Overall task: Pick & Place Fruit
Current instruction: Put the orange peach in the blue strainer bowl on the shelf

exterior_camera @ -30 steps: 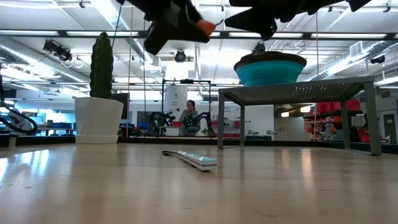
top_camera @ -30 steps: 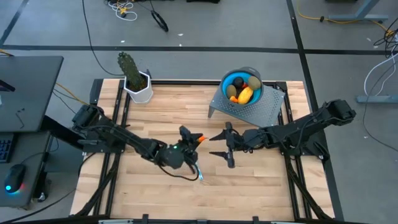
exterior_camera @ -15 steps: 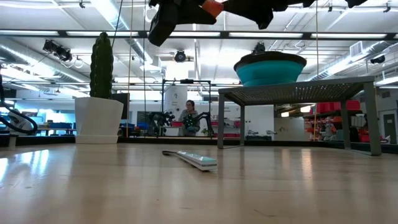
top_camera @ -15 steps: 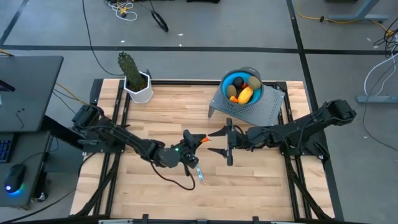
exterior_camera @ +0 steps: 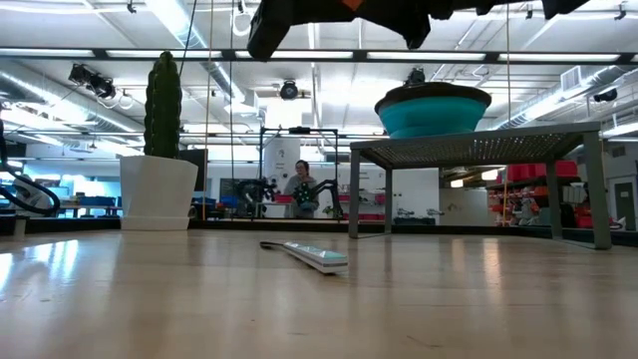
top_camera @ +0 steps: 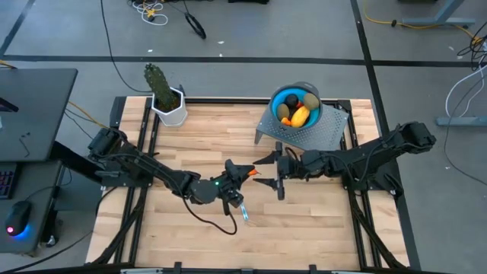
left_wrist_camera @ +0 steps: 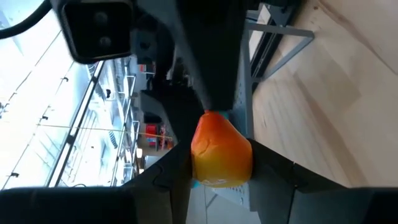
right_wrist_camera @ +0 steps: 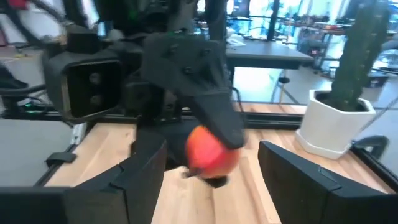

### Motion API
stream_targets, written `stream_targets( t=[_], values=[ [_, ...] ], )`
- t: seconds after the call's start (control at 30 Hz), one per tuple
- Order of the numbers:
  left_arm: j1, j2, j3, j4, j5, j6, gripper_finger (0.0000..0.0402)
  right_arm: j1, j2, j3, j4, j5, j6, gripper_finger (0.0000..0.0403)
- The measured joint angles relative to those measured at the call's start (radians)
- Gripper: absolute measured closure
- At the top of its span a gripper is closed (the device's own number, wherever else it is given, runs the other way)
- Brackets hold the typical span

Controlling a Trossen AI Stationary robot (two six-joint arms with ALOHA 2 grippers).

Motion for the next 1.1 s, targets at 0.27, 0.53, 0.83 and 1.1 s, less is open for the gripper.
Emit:
stream_targets(
  t=[0.27, 0.53, 0.83, 1.1],
  values=[
    [0.0, 0.0, 0.0, 0.022, 0.024, 0.034, 0.0258, -0.008, 0.0, 0.0, 0.022, -0.011, 0.016, 0.0137],
    [0.0, 0.0, 0.001, 0.082, 0.052, 0.082, 0.0258, -0.02, 0.047, 0.0, 0.073, -0.014, 0.038, 0.0137],
    [0.0, 0.0, 0.001, 0.074, 0.047, 0.062, 0.0258, -0.02, 0.058, 0.0, 0.12, -0.012, 0.026, 0.0157],
    [0.001, 0.0, 0.001, 0.073, 0.04, 0.055, 0.0258, -0.019, 0.058, 0.0, 0.112, -0.014, 0.026, 0.0205]
  ],
)
